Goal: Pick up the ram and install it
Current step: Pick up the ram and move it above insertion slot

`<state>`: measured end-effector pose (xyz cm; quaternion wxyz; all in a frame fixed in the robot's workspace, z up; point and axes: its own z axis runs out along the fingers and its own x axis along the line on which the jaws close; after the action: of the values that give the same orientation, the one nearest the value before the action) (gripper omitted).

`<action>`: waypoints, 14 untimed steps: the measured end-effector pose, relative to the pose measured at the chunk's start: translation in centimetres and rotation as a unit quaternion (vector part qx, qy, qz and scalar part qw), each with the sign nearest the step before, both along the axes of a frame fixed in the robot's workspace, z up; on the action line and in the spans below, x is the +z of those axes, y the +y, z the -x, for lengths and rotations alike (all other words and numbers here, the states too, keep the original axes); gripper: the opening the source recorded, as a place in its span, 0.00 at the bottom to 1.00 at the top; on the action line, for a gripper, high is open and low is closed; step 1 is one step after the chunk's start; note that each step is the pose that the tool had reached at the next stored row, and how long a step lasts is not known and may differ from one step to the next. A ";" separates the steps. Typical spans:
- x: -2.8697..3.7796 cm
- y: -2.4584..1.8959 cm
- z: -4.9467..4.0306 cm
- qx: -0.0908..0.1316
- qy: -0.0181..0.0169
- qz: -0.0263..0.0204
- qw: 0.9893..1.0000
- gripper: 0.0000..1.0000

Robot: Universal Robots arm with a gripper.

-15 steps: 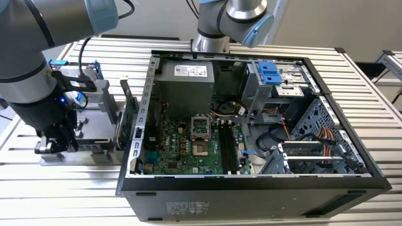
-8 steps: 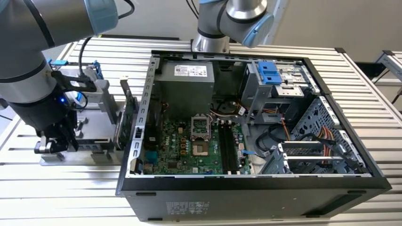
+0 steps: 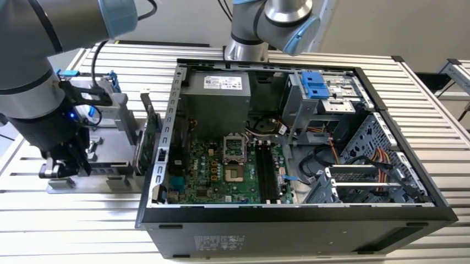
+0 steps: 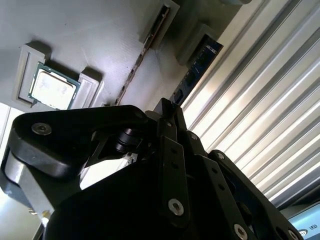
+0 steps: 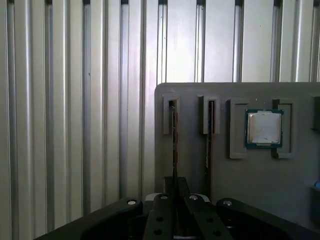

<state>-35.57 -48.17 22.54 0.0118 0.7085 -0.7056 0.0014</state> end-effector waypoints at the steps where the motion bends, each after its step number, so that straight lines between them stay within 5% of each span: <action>1: 0.08 0.00 0.00 0.000 0.000 0.000 1.000 0.00; 14: 1.17 0.00 0.00 0.000 0.000 0.000 1.000 0.00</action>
<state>-35.57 -48.17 23.72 0.0118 0.7085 -0.7056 0.0014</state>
